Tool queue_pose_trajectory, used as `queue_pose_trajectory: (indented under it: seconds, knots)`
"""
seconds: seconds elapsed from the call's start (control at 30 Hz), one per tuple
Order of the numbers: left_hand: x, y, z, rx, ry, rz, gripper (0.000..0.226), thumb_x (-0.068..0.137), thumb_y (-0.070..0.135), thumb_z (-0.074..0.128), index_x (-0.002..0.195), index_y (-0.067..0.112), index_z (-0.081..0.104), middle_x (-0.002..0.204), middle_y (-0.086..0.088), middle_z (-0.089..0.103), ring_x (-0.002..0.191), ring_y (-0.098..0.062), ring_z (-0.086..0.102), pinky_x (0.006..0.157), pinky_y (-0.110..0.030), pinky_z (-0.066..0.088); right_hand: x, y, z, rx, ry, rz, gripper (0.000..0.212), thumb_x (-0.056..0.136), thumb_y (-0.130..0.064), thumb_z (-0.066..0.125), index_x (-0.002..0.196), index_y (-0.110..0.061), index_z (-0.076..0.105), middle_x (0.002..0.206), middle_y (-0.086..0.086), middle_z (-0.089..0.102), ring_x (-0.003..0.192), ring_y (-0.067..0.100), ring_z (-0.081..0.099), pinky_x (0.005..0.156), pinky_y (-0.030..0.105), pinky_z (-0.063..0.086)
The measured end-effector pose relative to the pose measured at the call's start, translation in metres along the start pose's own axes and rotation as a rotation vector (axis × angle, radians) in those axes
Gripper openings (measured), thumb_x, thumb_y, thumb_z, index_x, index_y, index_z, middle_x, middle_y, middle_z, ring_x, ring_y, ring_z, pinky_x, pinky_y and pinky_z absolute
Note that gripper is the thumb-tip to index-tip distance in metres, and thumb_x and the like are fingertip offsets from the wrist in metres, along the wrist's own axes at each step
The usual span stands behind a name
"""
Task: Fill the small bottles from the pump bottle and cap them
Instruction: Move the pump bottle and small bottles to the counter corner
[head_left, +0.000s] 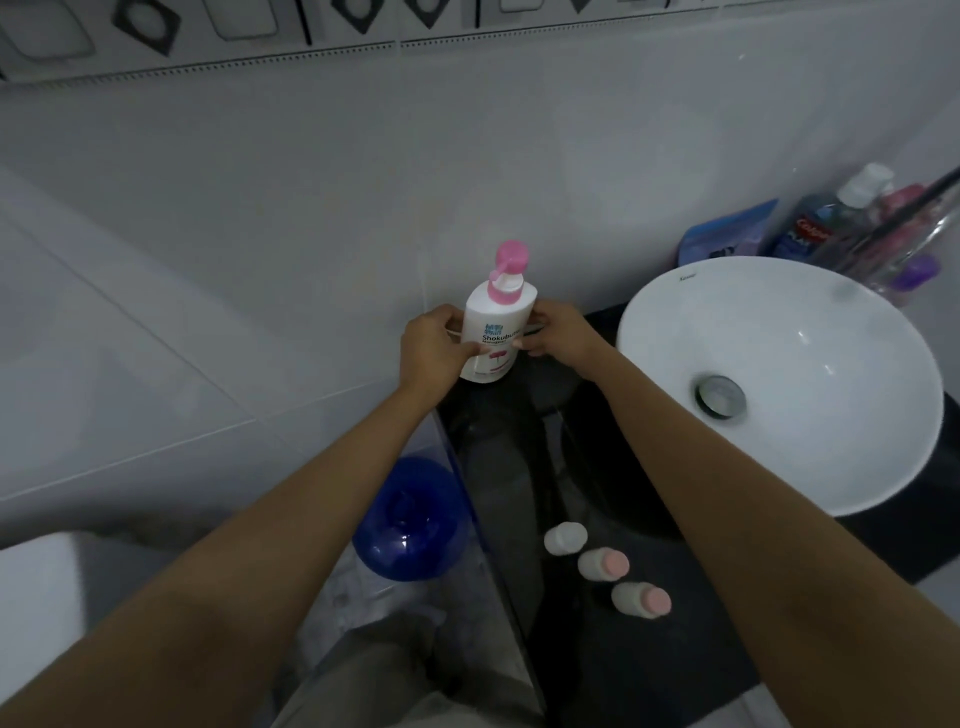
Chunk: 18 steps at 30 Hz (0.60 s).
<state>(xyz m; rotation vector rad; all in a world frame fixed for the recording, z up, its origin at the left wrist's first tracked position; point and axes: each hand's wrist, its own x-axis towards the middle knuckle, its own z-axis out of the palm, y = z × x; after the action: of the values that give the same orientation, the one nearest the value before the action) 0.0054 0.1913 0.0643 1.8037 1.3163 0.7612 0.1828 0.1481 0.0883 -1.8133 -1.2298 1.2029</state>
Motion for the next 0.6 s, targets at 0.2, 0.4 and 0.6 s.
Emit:
queue_pose_trajectory:
  seconds: [0.2, 0.4, 0.6]
  knots:
    - [0.007, -0.004, 0.0, -0.003, 0.033, -0.011, 0.042, 0.065, 0.016, 0.084, 0.102, 0.005, 0.068, 0.1, -0.011, 0.073, 0.082, -0.013, 0.063, 0.073, -0.023, 0.051, 0.013, -0.005, 0.005, 0.078, 0.005, 0.006, 0.05, 0.082, 0.008, 0.059, 0.13, -0.005, 0.05, 0.125, 0.016, 0.059, 0.11, 0.025, 0.056, 0.08, 0.029, 0.05]
    - [0.009, -0.006, -0.001, -0.02, 0.044, 0.006, 0.04, 0.066, 0.018, 0.083, 0.101, 0.008, 0.068, 0.1, -0.008, 0.073, 0.084, -0.015, 0.066, 0.075, -0.024, 0.052, 0.016, -0.005, 0.006, 0.121, 0.024, 0.006, 0.053, 0.079, 0.011, 0.06, 0.13, -0.002, 0.05, 0.126, 0.017, 0.059, 0.11, 0.023, 0.055, 0.094, 0.039, 0.049]
    - [0.008, -0.009, -0.002, 0.012, 0.034, 0.021, 0.045, 0.067, 0.022, 0.083, 0.108, 0.009, 0.066, 0.104, -0.008, 0.072, 0.09, -0.017, 0.067, 0.08, -0.028, 0.054, 0.012, -0.003, 0.008, 0.115, 0.043, -0.003, 0.05, 0.08, 0.009, 0.061, 0.128, -0.001, 0.051, 0.125, 0.017, 0.059, 0.109, 0.022, 0.055, 0.076, 0.025, 0.051]
